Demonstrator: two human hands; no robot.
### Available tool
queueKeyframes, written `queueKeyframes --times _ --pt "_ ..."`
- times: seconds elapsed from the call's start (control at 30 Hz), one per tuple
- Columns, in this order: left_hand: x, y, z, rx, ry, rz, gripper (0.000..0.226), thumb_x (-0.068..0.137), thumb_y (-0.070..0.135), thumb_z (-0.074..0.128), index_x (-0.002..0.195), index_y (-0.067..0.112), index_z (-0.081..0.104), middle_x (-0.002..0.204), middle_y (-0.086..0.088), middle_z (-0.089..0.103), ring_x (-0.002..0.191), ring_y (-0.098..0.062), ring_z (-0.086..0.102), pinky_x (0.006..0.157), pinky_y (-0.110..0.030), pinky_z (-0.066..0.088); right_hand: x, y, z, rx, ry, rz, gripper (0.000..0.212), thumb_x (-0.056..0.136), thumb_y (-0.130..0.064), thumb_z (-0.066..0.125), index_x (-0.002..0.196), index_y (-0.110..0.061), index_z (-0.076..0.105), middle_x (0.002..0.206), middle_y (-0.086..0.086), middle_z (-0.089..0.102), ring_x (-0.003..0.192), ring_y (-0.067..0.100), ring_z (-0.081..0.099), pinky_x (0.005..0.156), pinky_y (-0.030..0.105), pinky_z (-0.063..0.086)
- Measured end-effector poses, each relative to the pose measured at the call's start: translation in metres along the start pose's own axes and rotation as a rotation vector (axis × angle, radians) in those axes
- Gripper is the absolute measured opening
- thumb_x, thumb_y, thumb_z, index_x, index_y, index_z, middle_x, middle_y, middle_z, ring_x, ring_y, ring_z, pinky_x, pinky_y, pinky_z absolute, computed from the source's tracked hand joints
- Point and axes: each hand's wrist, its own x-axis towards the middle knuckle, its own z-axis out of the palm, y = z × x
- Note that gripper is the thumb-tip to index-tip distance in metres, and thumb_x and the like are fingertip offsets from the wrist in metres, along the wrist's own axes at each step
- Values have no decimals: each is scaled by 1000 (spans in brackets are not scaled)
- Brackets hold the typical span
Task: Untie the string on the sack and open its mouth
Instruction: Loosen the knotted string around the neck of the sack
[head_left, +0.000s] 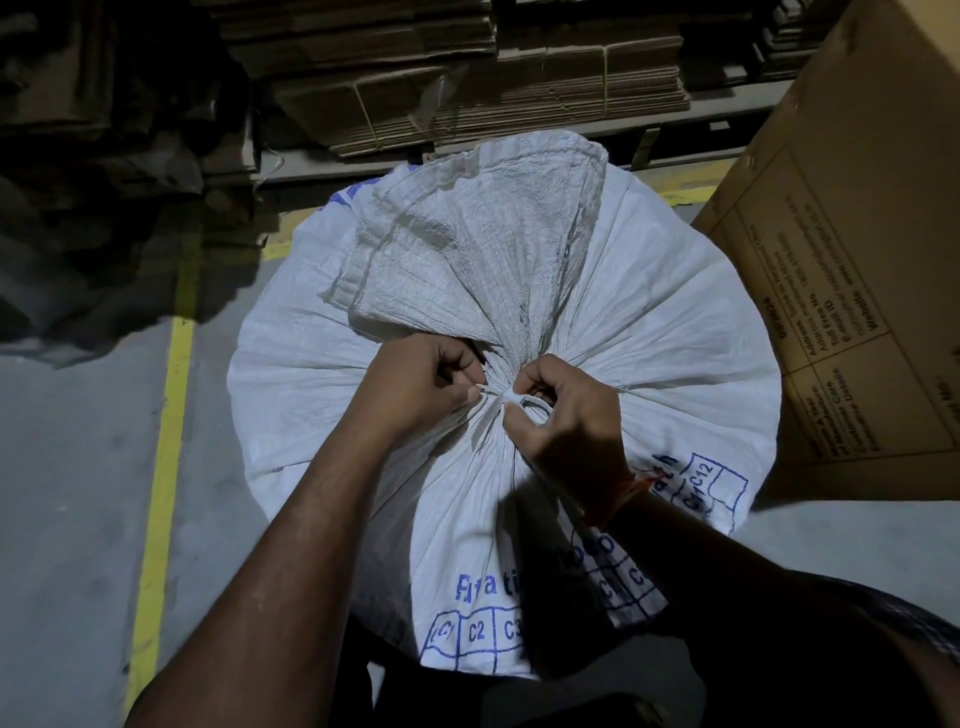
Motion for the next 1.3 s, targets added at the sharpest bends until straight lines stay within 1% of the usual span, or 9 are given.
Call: queueKeyframes --times 0.1,0.33,0.5,0.7,0.83,0.97,1.07,1.17,1.3 --pt "0 1 1 29 5 6 10 83 16 84 85 25 80 78 8 78 70 -2 69 69 -18 49 0 0 0 6 -8 6 15 73 -18 74 78 -20 61 70 -6 64 71 14 66 68 40 55" --pt "1 0 2 45 9 22 10 81 15 83 84 24 79 78 7 78 73 -4 71 75 -25 54 1 0 0 3 -11 11 14 73 -18 74 77 -20 60 69 -6 63 71 15 66 68 41 55" --pt "0 1 3 52 13 22 10 81 17 83 84 25 79 79 7 78 76 -8 73 76 -27 55 1 3 2 4 -23 44 15 73 -22 74 78 -21 60 69 -4 65 72 17 68 70 43 56" --pt "0 2 6 35 13 31 9 80 16 82 83 25 78 77 6 78 74 -12 74 77 -33 59 0 3 2 23 -28 55 16 73 -20 75 77 -22 60 68 -6 64 71 13 67 68 41 57" --pt "0 3 7 29 20 36 9 81 15 82 83 24 79 77 6 77 75 -12 73 76 -32 58 0 3 3 36 -22 56 15 73 -24 74 78 -21 61 70 -5 65 73 14 68 70 41 57" --pt "1 1 7 -4 21 21 11 81 15 83 86 25 79 79 7 78 75 -10 73 77 -31 58 0 1 2 16 -14 47 17 73 -19 76 76 -22 60 68 -6 63 69 12 66 68 38 56" --pt "1 -1 6 -22 39 11 13 82 15 83 89 24 79 81 7 79 76 -7 72 77 -27 56 1 0 1 7 -13 47 18 73 -19 77 76 -22 60 68 -7 63 69 10 65 68 36 56" --pt "1 0 5 5 32 22 10 83 16 82 86 25 79 76 9 77 71 -2 68 72 -22 52 0 0 0 11 -18 50 18 73 -19 77 76 -24 59 67 -8 61 67 9 63 67 33 55" --pt "0 2 6 32 35 31 11 83 16 80 81 26 77 73 11 75 70 -4 68 74 -26 54 0 0 0 2 -10 48 21 73 -17 77 75 -25 58 65 -7 60 65 10 62 65 33 53"
